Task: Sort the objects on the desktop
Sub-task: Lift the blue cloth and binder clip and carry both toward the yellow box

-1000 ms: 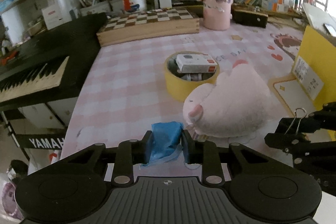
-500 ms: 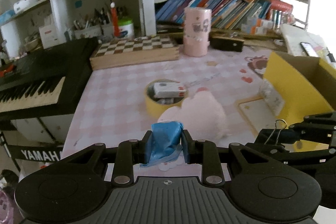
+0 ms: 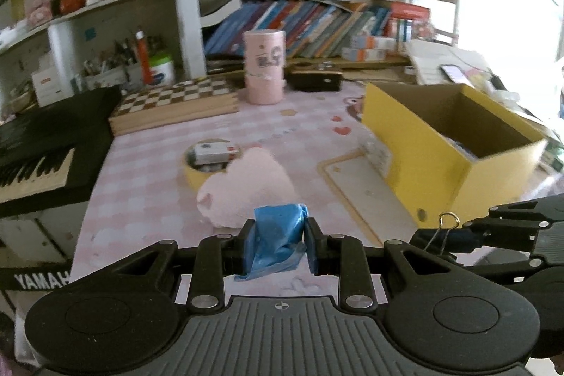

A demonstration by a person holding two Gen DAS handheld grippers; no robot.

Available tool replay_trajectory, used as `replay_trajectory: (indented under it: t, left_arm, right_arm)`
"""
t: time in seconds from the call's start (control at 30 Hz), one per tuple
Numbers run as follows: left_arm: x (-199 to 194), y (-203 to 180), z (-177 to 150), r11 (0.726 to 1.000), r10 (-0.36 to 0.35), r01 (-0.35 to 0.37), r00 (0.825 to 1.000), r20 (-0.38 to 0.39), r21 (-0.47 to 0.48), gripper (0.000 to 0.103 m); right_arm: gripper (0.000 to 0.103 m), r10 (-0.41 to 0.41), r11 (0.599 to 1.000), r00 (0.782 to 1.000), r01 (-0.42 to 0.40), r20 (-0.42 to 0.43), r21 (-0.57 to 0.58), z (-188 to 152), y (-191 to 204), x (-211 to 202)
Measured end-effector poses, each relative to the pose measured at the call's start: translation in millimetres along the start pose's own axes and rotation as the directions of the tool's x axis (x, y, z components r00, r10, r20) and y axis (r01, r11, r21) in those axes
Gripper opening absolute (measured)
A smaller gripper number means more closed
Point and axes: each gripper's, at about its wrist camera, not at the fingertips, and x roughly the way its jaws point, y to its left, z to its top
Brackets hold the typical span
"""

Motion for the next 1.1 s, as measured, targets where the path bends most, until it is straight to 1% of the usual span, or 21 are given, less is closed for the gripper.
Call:
replay_trajectory:
  t: [0.27, 0.5, 0.77, 1.1]
  left_arm:
    - [-22, -27, -25, 0.995, -0.082, 0.082, 0.997, 0.003, 0.054, 0.026]
    - [-44, -44, -45, 0.986, -0.143, 0.142, 0.990, 0.002, 0.090, 0.026]
    - [-66, -65, -57, 0.969, -0.202, 0.198, 0.979, 0.017, 0.147, 0.026]
    - [-87, -90, -64, 0.941, -0.262, 0.247, 0.964, 0.034, 0.233, 0.026]
  right_arm:
    - [0.025, -0.057, 0.996, 0.998, 0.058, -0.014, 0.063, -36, 1, -32]
    - [0.025, -0.096, 0.990, 0.995, 0.097, -0.018, 0.098, -64, 9, -58]
    - [0.025, -0.151, 0.978, 0.988, 0.151, -0.010, 0.143, -88, 15, -92]
    - [0.025, -0.207, 0.959, 0.978, 0.200, 0.018, 0.199, -108, 15, -121]
